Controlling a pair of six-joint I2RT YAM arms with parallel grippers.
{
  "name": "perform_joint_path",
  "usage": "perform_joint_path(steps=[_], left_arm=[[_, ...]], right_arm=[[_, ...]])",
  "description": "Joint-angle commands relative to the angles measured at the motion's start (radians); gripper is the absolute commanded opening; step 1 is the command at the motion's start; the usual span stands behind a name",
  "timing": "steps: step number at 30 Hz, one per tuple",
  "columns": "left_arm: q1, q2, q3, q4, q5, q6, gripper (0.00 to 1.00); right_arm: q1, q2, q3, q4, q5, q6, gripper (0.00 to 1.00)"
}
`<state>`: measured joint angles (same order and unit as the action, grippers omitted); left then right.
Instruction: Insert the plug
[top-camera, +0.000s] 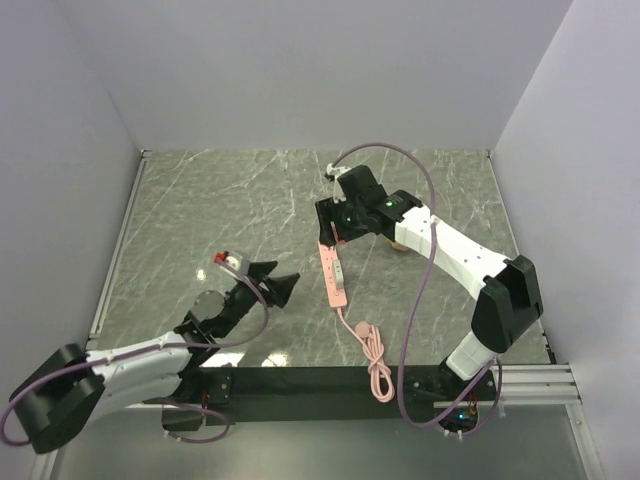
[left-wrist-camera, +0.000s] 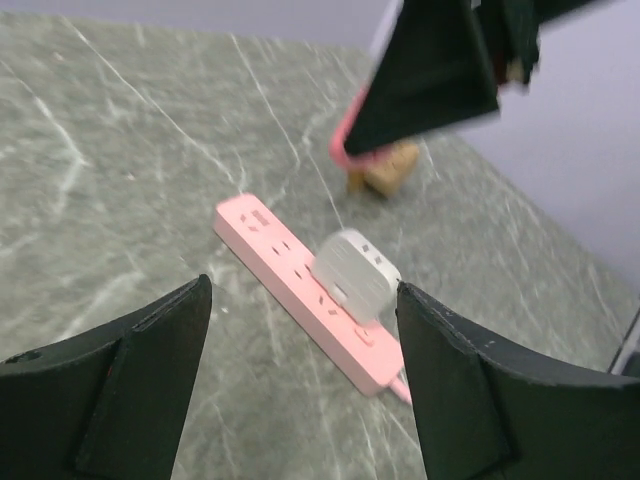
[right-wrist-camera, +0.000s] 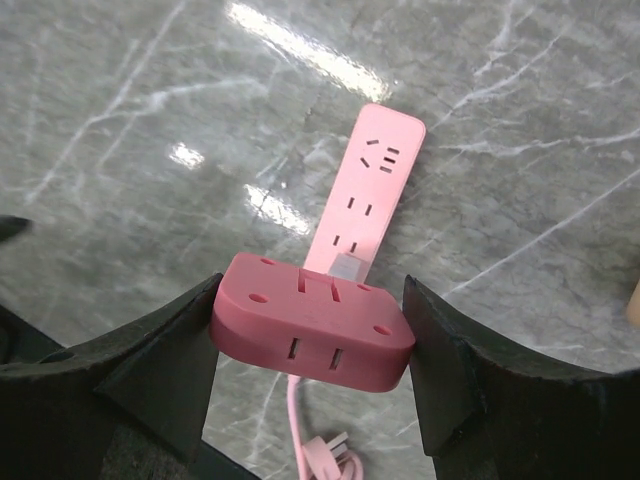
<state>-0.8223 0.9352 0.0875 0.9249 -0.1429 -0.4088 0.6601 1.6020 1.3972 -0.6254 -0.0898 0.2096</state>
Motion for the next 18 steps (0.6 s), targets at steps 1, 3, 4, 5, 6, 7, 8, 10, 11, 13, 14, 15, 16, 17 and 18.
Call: perform_joint_path(steps=[1, 3, 4, 5, 6, 7, 8, 10, 11, 13, 14, 15, 16, 17, 18], left_arm=[[0.049, -0.081, -0.012, -0.067, 0.020, -0.045, 0.80], [0.072, -0.107, -0.015, -0.089, 0.026, -0.051, 0.80], [0.078, -0.110, -0.014, -0.093, 0.031, -0.059, 0.80], [0.087, -0.105, -0.020, -0.087, 0.042, -0.061, 0.80], [0.091, -0.099, -0.025, -0.080, 0.049, -0.065, 0.80], [0.098, -0.079, -0.025, -0.060, 0.068, -0.074, 0.80], [0.100, -0.067, -0.025, -0.051, 0.068, -0.076, 0.80], [0.104, -0.039, -0.022, -0.029, 0.089, -0.079, 0.80], [0.104, -0.009, -0.014, -0.017, 0.094, -0.082, 0.80], [0.106, 0.016, -0.009, -0.005, 0.107, -0.085, 0.80], [0.107, 0.034, -0.005, 0.009, 0.111, -0.085, 0.80], [0.107, 0.043, -0.005, 0.015, 0.114, -0.085, 0.80], [0.109, 0.050, -0.003, 0.020, 0.118, -0.084, 0.80], [0.110, 0.060, 0.001, 0.020, 0.118, -0.085, 0.80], [0.112, 0.066, 0.003, 0.023, 0.121, -0.084, 0.80]], right_arm=[[0.003, -0.013, -0.021, 0.024, 0.036, -0.033, 0.00], [0.019, -0.004, -0.058, 0.058, 0.047, -0.035, 0.00], [0.022, -0.001, -0.072, 0.073, 0.047, -0.033, 0.00], [0.026, 0.006, -0.084, 0.108, 0.041, -0.033, 0.00], [0.026, 0.009, -0.111, 0.131, 0.038, -0.035, 0.00], [0.027, 0.016, -0.134, 0.171, 0.042, -0.032, 0.00], [0.027, 0.021, -0.135, 0.171, 0.044, -0.032, 0.00], [0.027, 0.030, -0.159, 0.234, 0.015, -0.030, 0.00], [0.026, 0.033, -0.168, 0.256, 0.007, -0.029, 0.00], [0.027, 0.039, -0.181, 0.297, 0.019, -0.029, 0.00], [0.026, 0.050, -0.179, 0.299, 0.031, -0.036, 0.00], [0.027, 0.052, -0.181, 0.311, 0.035, -0.039, 0.00], [0.026, 0.056, -0.181, 0.312, 0.045, -0.042, 0.00], [0.027, 0.062, -0.179, 0.317, 0.047, -0.047, 0.00], [0.026, 0.068, -0.178, 0.319, 0.042, -0.049, 0.00]])
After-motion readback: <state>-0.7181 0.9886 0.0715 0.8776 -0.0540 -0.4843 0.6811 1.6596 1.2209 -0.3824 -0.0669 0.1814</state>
